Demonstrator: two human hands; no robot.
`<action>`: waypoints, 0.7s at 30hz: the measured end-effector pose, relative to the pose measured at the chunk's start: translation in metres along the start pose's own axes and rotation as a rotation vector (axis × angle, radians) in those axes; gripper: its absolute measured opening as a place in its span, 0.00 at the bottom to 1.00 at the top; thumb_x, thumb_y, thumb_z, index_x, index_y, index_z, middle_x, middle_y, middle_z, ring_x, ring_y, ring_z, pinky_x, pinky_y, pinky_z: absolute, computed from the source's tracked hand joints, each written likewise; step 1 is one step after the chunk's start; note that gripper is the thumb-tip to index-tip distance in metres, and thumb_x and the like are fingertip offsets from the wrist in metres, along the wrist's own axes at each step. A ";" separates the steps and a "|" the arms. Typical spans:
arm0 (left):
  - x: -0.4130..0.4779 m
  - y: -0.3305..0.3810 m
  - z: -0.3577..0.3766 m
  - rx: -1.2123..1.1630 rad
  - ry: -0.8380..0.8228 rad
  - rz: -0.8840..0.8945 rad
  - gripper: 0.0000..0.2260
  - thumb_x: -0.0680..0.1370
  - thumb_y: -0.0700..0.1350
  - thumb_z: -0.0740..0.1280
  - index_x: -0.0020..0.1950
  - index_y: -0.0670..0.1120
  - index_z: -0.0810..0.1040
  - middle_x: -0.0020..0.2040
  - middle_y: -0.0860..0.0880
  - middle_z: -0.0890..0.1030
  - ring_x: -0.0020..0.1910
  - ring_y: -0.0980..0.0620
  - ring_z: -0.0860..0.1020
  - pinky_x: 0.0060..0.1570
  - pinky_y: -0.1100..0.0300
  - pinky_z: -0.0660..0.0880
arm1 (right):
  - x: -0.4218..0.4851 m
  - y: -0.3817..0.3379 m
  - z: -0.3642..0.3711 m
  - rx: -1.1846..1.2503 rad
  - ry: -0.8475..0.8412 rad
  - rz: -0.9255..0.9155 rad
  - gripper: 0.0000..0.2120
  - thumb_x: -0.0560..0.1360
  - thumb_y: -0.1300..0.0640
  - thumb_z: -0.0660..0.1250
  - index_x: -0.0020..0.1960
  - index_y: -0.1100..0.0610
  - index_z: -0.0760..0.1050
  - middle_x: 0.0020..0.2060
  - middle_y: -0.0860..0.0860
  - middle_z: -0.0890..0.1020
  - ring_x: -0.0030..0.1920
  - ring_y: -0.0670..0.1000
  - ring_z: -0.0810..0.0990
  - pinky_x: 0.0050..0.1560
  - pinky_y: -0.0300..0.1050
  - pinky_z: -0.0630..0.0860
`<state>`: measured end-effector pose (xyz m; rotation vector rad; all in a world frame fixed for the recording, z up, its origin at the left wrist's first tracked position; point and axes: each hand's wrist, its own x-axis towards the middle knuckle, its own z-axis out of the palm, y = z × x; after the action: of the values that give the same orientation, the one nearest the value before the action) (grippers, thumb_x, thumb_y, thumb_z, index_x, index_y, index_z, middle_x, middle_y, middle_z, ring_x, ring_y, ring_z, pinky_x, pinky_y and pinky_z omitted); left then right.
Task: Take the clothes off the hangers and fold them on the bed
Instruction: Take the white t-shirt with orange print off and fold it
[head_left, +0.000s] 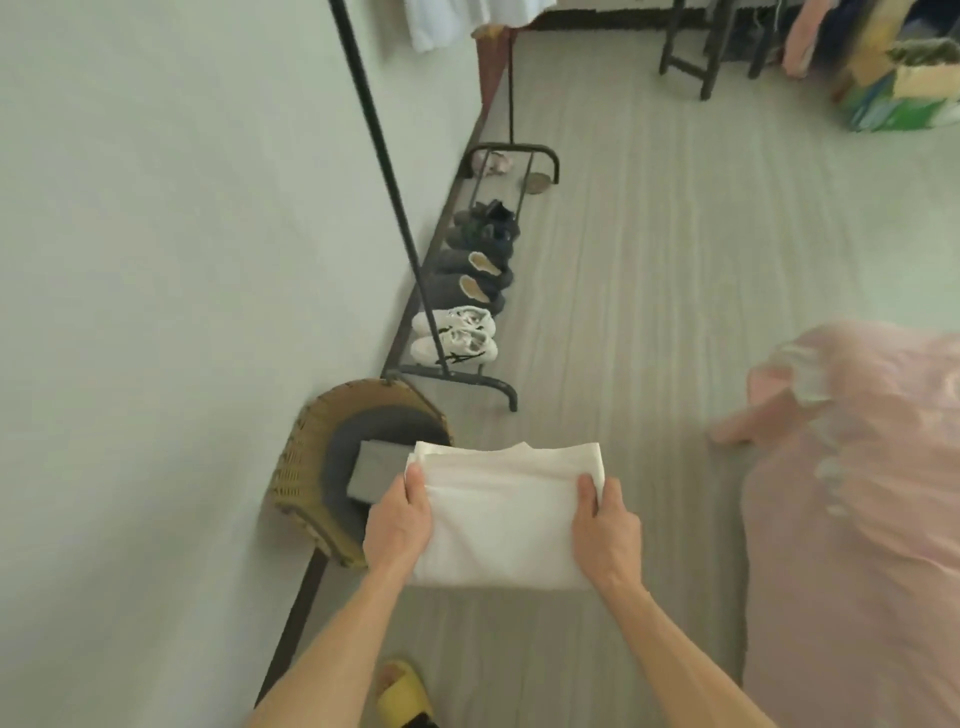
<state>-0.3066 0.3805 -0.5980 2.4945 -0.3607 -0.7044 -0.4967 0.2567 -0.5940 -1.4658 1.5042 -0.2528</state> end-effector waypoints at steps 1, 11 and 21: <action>0.011 -0.021 -0.021 0.008 -0.020 -0.019 0.30 0.83 0.63 0.44 0.71 0.47 0.74 0.65 0.42 0.78 0.66 0.39 0.74 0.65 0.44 0.71 | -0.010 -0.013 0.025 -0.019 -0.020 0.018 0.19 0.84 0.44 0.52 0.45 0.59 0.64 0.37 0.56 0.77 0.37 0.54 0.77 0.33 0.46 0.69; 0.132 -0.140 -0.148 -0.217 -0.229 -0.250 0.36 0.74 0.73 0.48 0.70 0.52 0.72 0.67 0.47 0.75 0.65 0.44 0.74 0.68 0.44 0.70 | -0.034 -0.080 0.220 -0.141 -0.091 0.058 0.18 0.83 0.41 0.48 0.47 0.55 0.64 0.40 0.52 0.77 0.40 0.52 0.78 0.39 0.49 0.75; 0.250 -0.155 -0.105 0.165 -0.157 -0.086 0.19 0.85 0.57 0.49 0.69 0.47 0.65 0.63 0.47 0.75 0.57 0.46 0.76 0.54 0.50 0.76 | 0.066 -0.077 0.326 -0.145 -0.063 0.192 0.17 0.83 0.40 0.46 0.50 0.50 0.63 0.41 0.47 0.75 0.41 0.48 0.76 0.43 0.49 0.75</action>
<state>-0.0248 0.4570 -0.7085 2.6294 -0.3838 -0.9438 -0.1934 0.3329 -0.7318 -1.4156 1.6265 0.0181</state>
